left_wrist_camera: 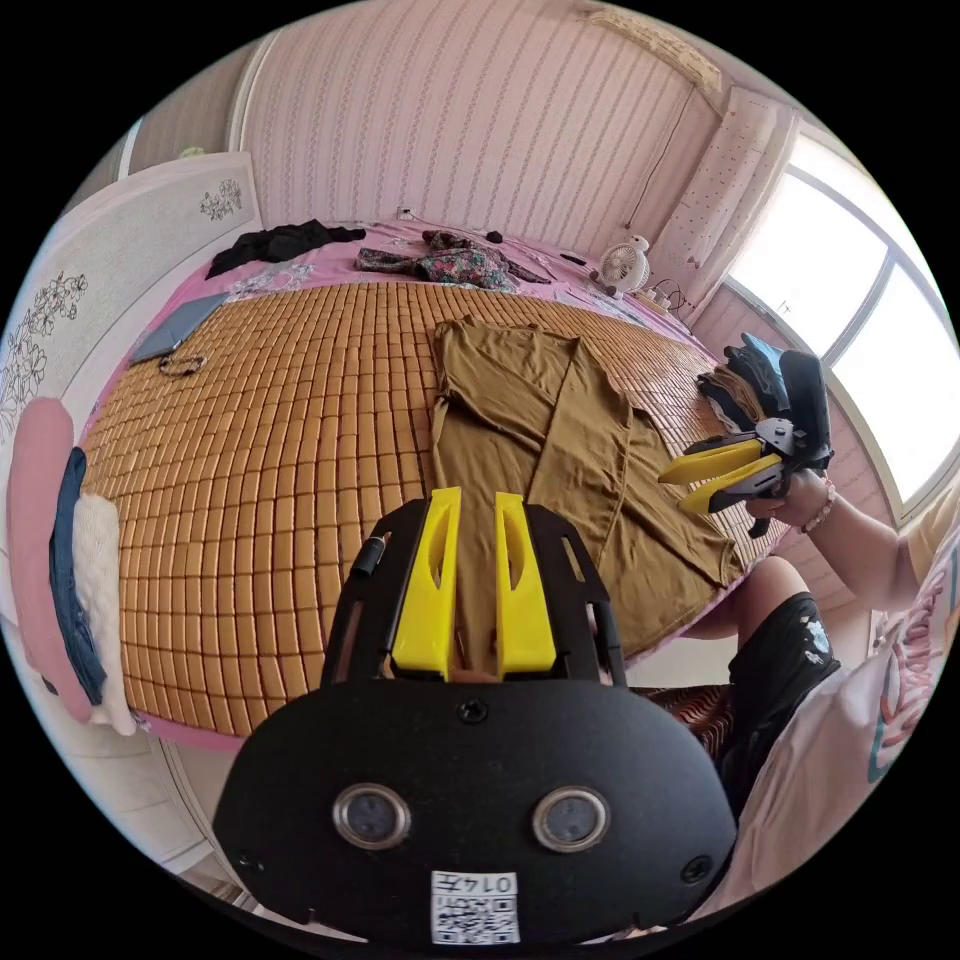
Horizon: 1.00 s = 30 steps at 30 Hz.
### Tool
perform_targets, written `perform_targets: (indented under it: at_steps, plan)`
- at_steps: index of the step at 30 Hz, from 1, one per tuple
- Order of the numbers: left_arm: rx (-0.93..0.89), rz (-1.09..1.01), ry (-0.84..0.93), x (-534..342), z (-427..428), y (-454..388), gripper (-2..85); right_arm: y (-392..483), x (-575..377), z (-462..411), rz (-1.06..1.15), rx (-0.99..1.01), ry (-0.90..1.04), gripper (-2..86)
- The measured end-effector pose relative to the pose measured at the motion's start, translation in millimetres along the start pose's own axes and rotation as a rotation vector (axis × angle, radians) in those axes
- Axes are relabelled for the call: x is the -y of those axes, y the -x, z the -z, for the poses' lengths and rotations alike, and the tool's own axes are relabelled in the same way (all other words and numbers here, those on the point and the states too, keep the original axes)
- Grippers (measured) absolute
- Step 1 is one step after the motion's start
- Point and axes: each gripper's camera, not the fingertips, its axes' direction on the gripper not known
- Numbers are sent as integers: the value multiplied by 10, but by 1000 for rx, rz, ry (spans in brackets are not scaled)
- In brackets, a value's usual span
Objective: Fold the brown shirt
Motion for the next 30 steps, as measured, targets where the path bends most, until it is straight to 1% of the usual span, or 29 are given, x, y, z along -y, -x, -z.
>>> perform_targets:
  at_steps: [2,4,6,8,10,12,14,15,17,20,22,23,26,27,30]
  plan:
    - [6,-1,-31,418,-264,187,39,-389,93,111,-74,-99,-30,87]
    - [-37,-24,-95,717,-481,332,39,-799,205,176,-146,-163,-28,89]
    - [-69,-19,-84,1034,-755,477,38,-1310,364,235,-254,-218,-35,92]
    - [-199,105,-42,1426,-1109,693,44,-1600,493,271,-306,-275,-52,93]
    - [-306,185,-38,1663,-1342,818,53,-1833,617,298,-329,-304,-80,95]
    - [-289,212,-41,1873,-1504,879,63,-2066,772,282,-330,-408,-99,96]
    - [-200,217,-26,2116,-1697,920,75,-2254,872,232,-357,-496,-92,94]
    - [-175,211,-10,2177,-1754,923,78,-2400,924,190,-405,-536,-81,93]
    - [-82,168,43,2387,-1973,910,74,-2585,994,132,-440,-531,-61,92]
    - [-31,153,137,2565,-2255,909,48,-2720,1117,88,-412,-497,-83,89]
    - [-8,167,174,2622,-2364,938,32,-2832,1192,34,-425,-477,-38,72]
    - [-13,160,170,2644,-2390,953,22,-2906,1223,41,-468,-486,-18,61]
    - [-64,146,147,2692,-2388,981,4,-2976,1304,181,-467,-380,-40,32]
    - [-66,139,137,2702,-2367,980,4,-2946,1320,282,-462,-404,-71,20]
    - [-112,130,26,2757,-2130,984,0,-2808,1347,604,-438,-425,-164,3]
